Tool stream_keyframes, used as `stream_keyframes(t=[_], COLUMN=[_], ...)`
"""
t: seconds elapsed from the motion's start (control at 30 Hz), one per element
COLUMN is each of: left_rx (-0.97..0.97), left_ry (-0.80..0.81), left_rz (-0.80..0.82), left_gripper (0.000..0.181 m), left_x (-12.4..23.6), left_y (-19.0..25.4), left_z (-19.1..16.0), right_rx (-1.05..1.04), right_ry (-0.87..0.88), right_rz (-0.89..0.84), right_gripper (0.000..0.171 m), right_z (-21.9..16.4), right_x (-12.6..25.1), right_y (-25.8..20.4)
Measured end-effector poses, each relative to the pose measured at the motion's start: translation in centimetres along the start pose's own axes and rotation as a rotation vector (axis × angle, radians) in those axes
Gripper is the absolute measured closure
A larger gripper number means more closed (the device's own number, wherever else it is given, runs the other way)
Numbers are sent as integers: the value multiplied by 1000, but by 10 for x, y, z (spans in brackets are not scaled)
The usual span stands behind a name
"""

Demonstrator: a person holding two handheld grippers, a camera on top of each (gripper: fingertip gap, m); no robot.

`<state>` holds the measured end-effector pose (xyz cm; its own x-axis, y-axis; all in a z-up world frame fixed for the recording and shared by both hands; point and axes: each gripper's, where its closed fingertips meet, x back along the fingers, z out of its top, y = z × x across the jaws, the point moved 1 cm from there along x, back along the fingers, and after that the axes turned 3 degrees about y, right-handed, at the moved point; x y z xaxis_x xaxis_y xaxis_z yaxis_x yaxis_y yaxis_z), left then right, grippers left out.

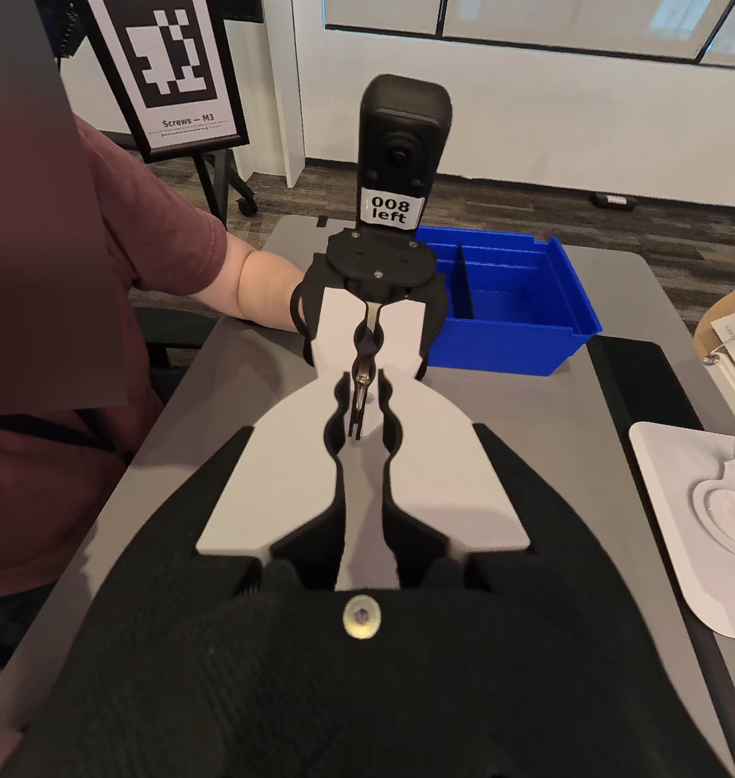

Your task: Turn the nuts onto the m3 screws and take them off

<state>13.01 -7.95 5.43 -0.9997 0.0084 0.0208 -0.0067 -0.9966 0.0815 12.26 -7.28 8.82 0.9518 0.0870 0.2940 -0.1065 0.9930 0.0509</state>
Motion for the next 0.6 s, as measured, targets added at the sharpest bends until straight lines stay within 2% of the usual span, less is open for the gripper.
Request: stream_keyframes(t=[0.1,0.27,0.43,0.53,0.6], left_rx=[-5,-27,-80,-90,-86], left_ry=[-4,-17,-49,-60,-48], left_rz=[10,76,265,309,304], left_gripper=[179,180,180,180,180], left_x=[0,1,8,11,12], left_y=[-1,-9,-32,-38,-37], left_z=[-1,-2,-3,-4,-2], right_rx=[-6,-51,-189,-213,-162], right_ry=[-8,-21,-56,-81,-106], right_rz=[9,-30,-181,-246,-268], right_gripper=[165,165,165,165,149], right_z=[-2,-3,-7,-10,-12], right_x=[0,-1,-6,-9,-10], right_y=[0,6,26,32,33])
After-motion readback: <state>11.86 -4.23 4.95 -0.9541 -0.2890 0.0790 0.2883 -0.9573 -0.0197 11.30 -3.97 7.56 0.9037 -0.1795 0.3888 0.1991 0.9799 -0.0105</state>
